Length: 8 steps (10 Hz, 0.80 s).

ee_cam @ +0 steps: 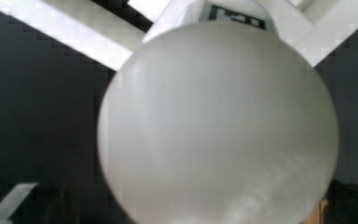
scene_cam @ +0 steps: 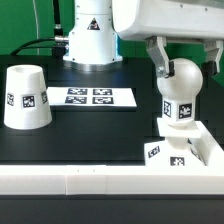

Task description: Assemble lamp

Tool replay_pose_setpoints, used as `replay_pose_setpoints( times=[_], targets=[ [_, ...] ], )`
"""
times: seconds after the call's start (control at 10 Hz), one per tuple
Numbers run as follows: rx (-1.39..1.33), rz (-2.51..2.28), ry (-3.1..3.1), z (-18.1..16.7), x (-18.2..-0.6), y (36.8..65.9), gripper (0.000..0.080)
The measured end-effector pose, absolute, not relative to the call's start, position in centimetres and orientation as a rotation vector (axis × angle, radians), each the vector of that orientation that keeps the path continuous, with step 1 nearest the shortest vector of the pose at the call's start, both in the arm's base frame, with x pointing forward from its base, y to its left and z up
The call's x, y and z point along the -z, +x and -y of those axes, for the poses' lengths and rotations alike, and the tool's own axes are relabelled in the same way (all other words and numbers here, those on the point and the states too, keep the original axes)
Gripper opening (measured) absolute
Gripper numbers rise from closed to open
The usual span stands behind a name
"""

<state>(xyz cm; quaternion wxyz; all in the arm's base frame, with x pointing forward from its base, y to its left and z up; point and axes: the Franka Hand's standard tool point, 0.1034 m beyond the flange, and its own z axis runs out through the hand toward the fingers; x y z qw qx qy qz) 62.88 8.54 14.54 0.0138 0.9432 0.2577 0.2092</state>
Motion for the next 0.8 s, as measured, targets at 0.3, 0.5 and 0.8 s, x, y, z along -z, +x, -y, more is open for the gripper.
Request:
replay_pose_setpoints(
  times=[0.3, 0.5, 0.8],
  targets=[
    [-0.606, -0.801, 2.953, -8.6, -14.7, 62.7, 0.0699],
    [-0.608, -0.802, 2.952, -8.5, -14.6, 62.7, 0.0699],
    [-0.317, -0.826, 3.016, -9.0, -14.1, 61.9, 0.0699]
  ],
)
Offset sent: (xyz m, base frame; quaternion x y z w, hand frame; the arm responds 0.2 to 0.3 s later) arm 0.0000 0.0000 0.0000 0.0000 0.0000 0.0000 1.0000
